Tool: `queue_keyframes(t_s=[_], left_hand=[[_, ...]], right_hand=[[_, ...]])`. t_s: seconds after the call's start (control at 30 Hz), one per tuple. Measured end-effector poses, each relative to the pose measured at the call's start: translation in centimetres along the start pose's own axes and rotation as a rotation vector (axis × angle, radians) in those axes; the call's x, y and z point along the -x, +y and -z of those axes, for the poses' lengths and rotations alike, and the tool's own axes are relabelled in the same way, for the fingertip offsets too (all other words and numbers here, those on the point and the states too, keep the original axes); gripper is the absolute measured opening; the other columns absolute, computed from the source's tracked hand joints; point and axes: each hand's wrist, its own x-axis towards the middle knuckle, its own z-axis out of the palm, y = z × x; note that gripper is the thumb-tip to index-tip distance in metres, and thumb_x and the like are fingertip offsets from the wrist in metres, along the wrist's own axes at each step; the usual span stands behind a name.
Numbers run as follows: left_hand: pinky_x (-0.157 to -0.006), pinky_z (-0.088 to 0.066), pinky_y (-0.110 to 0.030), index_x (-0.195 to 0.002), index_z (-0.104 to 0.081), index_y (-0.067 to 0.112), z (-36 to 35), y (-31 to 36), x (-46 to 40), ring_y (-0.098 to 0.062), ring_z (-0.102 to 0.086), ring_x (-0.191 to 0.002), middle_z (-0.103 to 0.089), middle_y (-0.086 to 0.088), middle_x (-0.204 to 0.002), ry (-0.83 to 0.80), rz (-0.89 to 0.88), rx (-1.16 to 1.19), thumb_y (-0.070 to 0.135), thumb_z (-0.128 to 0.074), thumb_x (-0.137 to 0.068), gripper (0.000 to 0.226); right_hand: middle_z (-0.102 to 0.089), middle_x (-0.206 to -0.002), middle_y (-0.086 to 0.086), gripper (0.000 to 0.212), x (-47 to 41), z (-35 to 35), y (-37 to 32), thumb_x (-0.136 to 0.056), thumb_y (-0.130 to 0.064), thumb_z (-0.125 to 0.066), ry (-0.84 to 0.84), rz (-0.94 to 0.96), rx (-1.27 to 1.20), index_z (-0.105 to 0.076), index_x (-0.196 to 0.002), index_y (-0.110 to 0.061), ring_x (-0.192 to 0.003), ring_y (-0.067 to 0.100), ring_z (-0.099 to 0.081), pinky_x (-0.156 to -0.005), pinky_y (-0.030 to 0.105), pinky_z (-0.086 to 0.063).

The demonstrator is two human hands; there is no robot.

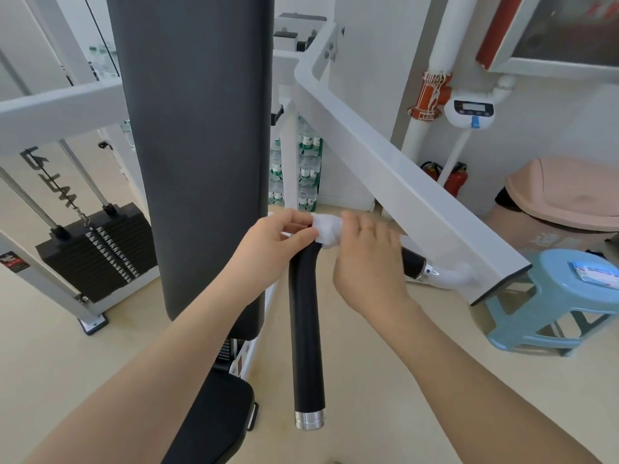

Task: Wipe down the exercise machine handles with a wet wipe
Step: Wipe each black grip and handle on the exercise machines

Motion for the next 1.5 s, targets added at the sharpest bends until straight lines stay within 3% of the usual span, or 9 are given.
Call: queue_keyframes(t_s=[0.13,0.23,0.43,0.6,0.7,0.83,1.03,1.2,1.5], left_hand=[[-0.079,-0.045,-0.025,-0.102,-0.062,0.026,0.4,-0.1,-0.1,-0.004,-0.058,-0.086,-0.067,0.01,-0.101,-0.053,0.01,-0.026,0.029,-0.056,-0.089,0.015],[-0.087,-0.049,-0.029,-0.107,-0.064,0.028,0.9,0.2,-0.1,-0.008,-0.063,-0.094,-0.069,0.011,-0.103,-0.114,0.005,-0.004,0.029,-0.056,-0.09,0.019],[-0.07,-0.056,-0.027,-0.092,-0.065,0.03,1.9,0.6,1.6,-0.015,-0.064,-0.084,-0.068,0.001,-0.092,-0.162,0.157,0.162,0.02,-0.045,-0.096,0.023],[-0.076,-0.055,-0.026,-0.108,-0.065,0.024,2.2,0.3,2.7,-0.018,-0.066,-0.09,-0.069,-0.002,-0.097,-0.179,0.187,0.107,0.03,-0.041,-0.097,0.027],[-0.083,-0.055,-0.031,-0.113,-0.062,0.024,2.1,-0.1,3.6,-0.018,-0.067,-0.082,-0.068,0.0,-0.092,-0.141,0.167,0.138,0.028,-0.036,-0.098,0.03],[-0.076,-0.054,-0.023,-0.118,-0.056,0.031,1.7,-0.7,5.4,-0.009,-0.067,-0.075,-0.066,0.005,-0.09,-0.139,0.113,0.143,0.023,-0.032,-0.1,0.03],[-0.089,-0.053,-0.027,-0.139,-0.038,0.034,1.5,-2.0,7.3,-0.01,-0.068,-0.086,-0.066,0.007,-0.103,-0.193,0.085,0.145,0.021,-0.048,-0.095,0.047],[-0.077,-0.037,-0.013,-0.143,-0.019,0.041,0.9,-1.9,8.3,-0.001,-0.056,-0.097,-0.055,0.015,-0.11,-0.267,0.043,0.037,0.027,-0.057,-0.09,0.066],[-0.086,-0.037,-0.023,-0.143,-0.015,0.045,0.7,-2.6,7.8,-0.008,-0.053,-0.111,-0.052,0.01,-0.125,-0.264,0.032,0.059,0.027,-0.061,-0.088,0.074]], right_hand=[[-0.054,-0.126,0.011,0.055,-0.3,0.8,-0.1,-0.075,-0.018,-0.029,-0.097,0.286,-0.143,-0.046,-0.127,-0.006,-0.112,0.032,-0.047,-0.096,0.042,-0.035],[-0.012,-0.156,0.002,0.066,1.9,0.9,1.7,-0.085,-0.026,-0.025,-0.195,0.388,-0.292,-0.017,-0.148,-0.009,-0.143,0.017,-0.004,-0.116,0.034,-0.001],[0.035,-0.143,-0.015,0.067,4.2,-0.1,-2.7,-0.1,-0.034,-0.03,-0.325,0.242,-0.554,0.02,-0.142,-0.02,-0.13,-0.004,0.037,-0.101,0.005,0.02],[0.018,-0.153,-0.019,0.06,8.2,1.8,-3.5,-0.101,-0.034,-0.029,-0.461,0.094,-0.978,0.013,-0.144,-0.032,-0.14,-0.006,0.01,-0.115,0.02,-0.003],[-0.053,-0.13,0.005,0.043,7.2,1.9,-4.5,-0.098,-0.048,-0.026,-0.393,-0.426,-1.234,-0.044,-0.13,-0.025,-0.121,0.015,-0.051,-0.105,0.033,-0.04],[-0.065,-0.116,0.012,0.061,1.8,1.5,-4.3,-0.091,-0.065,-0.019,-0.636,-0.979,-1.635,-0.055,-0.115,-0.022,-0.104,0.033,-0.063,-0.095,0.05,-0.047],[-0.066,-0.11,0.017,0.038,8.9,1.9,-3.0,-0.096,-0.039,-0.044,-0.758,-0.983,-1.611,-0.06,-0.116,-0.011,-0.091,0.029,-0.068,-0.073,0.039,-0.057],[-0.067,-0.114,0.011,0.037,7.3,1.5,-3.1,-0.098,-0.038,-0.037,-0.537,-0.937,-1.696,-0.06,-0.117,-0.016,-0.105,0.027,-0.064,-0.096,0.049,-0.047],[-0.065,-0.095,0.01,0.028,10.8,2.1,-2.7,-0.095,-0.02,-0.043,-0.703,-0.904,-1.657,-0.063,-0.108,-0.006,-0.081,0.02,-0.065,-0.074,0.033,-0.053]])
